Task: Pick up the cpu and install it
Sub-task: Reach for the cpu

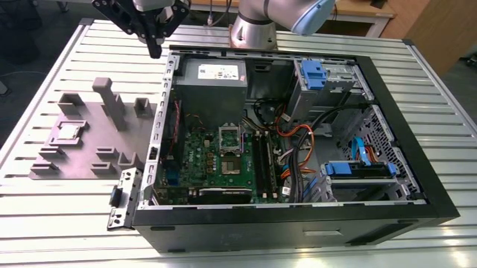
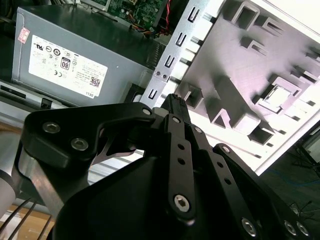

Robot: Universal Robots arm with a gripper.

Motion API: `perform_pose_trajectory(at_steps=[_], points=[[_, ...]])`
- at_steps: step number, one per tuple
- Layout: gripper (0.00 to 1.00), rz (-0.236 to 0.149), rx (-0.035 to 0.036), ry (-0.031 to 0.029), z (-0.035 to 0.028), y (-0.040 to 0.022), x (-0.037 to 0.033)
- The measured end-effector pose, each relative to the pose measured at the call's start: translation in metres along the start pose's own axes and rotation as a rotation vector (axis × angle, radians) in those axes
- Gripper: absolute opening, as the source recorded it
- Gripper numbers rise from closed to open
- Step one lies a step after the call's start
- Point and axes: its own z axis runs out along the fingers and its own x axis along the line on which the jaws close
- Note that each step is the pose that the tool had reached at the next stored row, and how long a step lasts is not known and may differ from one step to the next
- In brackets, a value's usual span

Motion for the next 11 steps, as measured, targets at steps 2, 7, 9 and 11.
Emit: perform_pose_trajectory(at_steps=[2,7,9,11], points=[[0.11,0.0,0.0,0.0,0.0,0.0,0.0005],[0.11,0.0,0.0,0.0,0.0,-0.0001,0.0017],[0.11,0.0,0.0,0.0,-0.0001,-0.0002,0.0021],[0.11,0.0,0.0,0.0,-0.0001,-0.0002,0.0026]])
